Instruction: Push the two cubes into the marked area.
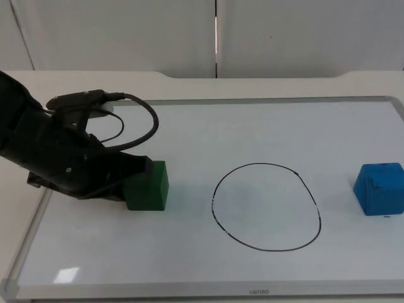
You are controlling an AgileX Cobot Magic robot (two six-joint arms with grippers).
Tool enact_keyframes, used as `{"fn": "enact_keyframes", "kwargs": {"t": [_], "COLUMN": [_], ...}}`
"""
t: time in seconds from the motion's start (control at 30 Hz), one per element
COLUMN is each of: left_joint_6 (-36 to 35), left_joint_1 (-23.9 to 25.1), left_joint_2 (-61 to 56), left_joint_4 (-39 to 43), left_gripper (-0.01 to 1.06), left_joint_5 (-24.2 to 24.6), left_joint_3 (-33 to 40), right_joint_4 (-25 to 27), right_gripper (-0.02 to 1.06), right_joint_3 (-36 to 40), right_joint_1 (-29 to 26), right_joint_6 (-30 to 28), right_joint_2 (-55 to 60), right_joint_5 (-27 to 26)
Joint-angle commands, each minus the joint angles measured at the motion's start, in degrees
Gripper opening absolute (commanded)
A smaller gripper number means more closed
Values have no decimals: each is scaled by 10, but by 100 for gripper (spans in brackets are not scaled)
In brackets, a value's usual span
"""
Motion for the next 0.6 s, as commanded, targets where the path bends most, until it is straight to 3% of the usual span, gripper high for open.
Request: {"fn": "enact_keyframes", "kwargs": {"t": [0.0,0.57], "left_joint_6": [2,41], "left_joint_1": [-4,-24], "left_joint_2": [0,0], "left_joint_4": [-11,-57], "left_gripper": [0,0], "left_joint_5": [15,34], "left_joint_3": [-3,-3], "right_joint_4": [0,0], "right_gripper": [105,105], "right_joint_3": [6,6], "right_joint_1": [-2,-2], "right_joint_6": [-1,-1], "right_joint_2": [-2,-2], "right_joint_5": [-1,-1]}}
